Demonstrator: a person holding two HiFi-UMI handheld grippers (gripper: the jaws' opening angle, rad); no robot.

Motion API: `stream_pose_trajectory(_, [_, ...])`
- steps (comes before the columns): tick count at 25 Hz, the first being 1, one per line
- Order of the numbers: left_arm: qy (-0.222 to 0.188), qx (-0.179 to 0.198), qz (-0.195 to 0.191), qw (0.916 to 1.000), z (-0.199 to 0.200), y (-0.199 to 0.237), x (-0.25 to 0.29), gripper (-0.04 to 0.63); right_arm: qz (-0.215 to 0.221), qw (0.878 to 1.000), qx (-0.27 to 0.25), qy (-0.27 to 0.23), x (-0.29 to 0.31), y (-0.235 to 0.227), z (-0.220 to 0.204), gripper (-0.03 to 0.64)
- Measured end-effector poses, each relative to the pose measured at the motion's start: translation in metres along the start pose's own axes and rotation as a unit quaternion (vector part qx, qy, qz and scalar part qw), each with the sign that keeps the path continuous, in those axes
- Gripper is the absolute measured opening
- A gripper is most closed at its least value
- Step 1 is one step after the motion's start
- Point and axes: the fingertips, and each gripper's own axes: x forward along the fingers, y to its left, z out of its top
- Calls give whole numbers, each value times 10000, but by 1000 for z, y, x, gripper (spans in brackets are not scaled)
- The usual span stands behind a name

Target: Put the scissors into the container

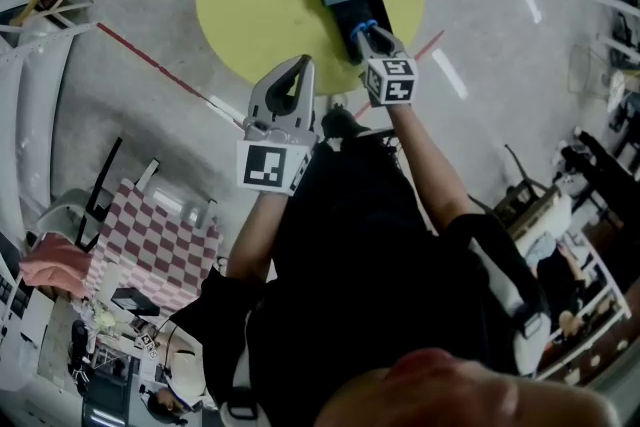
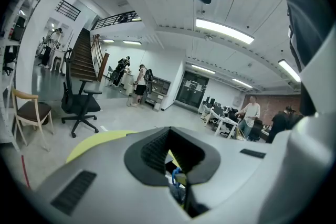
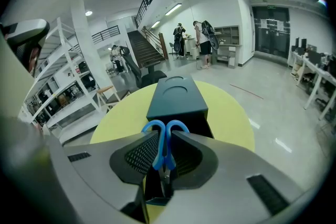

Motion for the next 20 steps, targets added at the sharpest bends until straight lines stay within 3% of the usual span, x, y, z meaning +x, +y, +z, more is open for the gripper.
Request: stream_pose_trajectory(20, [-43,-14,37,10000,-1,-2,-12,-3,-118,9984,50,558,47,-7,-2,77])
